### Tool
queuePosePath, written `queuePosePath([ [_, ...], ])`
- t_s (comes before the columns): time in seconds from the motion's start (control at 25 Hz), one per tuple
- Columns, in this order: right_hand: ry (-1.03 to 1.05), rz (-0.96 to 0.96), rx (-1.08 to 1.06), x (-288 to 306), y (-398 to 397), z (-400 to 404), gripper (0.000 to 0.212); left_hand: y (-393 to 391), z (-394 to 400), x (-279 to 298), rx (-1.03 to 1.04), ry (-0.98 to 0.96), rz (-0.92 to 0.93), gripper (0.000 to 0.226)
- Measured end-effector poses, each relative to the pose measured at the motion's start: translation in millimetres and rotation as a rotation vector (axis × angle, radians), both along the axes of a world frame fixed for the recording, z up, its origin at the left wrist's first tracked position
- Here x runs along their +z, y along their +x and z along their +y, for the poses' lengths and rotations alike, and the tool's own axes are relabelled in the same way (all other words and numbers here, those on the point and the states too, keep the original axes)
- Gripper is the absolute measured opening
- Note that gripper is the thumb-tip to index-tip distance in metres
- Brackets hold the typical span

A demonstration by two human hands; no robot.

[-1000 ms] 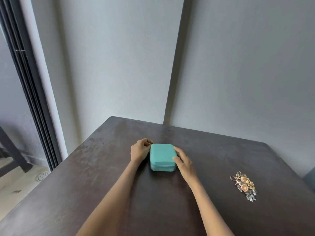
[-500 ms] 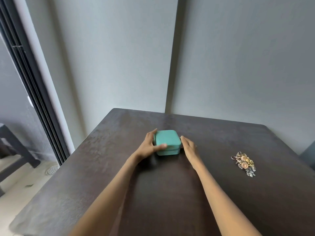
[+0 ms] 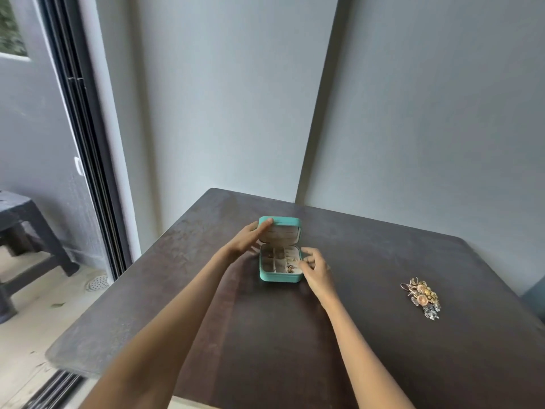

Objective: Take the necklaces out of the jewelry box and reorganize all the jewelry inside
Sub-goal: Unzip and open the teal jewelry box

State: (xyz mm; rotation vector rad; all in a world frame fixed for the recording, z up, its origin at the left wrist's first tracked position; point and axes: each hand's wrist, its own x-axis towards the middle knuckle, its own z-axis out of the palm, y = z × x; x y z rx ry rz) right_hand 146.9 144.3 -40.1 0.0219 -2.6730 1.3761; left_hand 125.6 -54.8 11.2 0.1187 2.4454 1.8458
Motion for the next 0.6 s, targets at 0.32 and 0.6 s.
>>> queuePosePath([
  [0.32, -0.001, -0.002, 0.022, -4.6, -3.1, 4.0, 0.039, -30.6, 16.7, -30.5, 0.335, -0.021, 0.038, 0.046],
  [0.6, 0.061, -0.077, -0.01, 2.6, 6.4, -14.7, 0.038, -20.6, 4.4, -36.4, 0.403, 0.114, 0.007, 0.011],
])
